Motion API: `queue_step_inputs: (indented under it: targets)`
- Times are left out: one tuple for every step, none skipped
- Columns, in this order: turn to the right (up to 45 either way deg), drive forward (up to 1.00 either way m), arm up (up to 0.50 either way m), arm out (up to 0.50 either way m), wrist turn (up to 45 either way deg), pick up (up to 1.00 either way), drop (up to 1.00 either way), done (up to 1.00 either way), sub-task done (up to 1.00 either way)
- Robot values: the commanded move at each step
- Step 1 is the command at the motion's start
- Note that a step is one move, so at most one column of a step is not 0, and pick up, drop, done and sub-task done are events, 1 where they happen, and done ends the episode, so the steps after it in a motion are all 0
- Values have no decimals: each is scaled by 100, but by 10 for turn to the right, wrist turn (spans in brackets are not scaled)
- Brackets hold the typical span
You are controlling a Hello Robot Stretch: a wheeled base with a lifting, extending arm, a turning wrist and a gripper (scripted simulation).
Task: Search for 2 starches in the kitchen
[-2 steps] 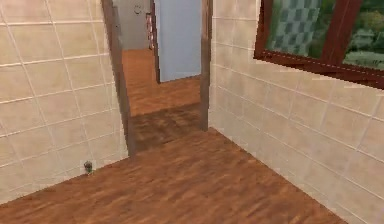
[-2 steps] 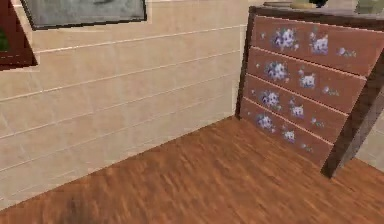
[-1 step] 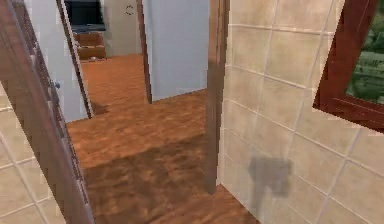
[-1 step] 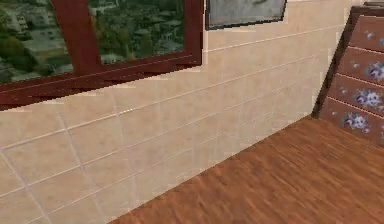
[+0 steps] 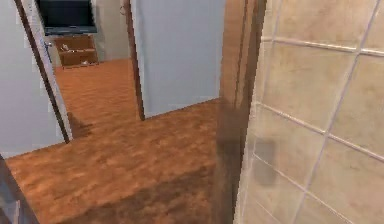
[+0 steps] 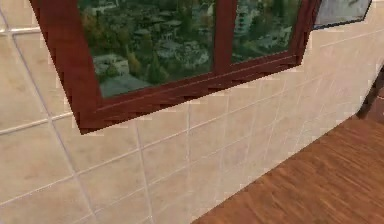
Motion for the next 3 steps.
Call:
queue_step_inputs:
  targets:
    - [-240,0,0,0,0,0,0,0,0]
    - [0,100,0,0,0,0,0,0,0]
    - [-30,0,0,0,0,0,0,0,0]
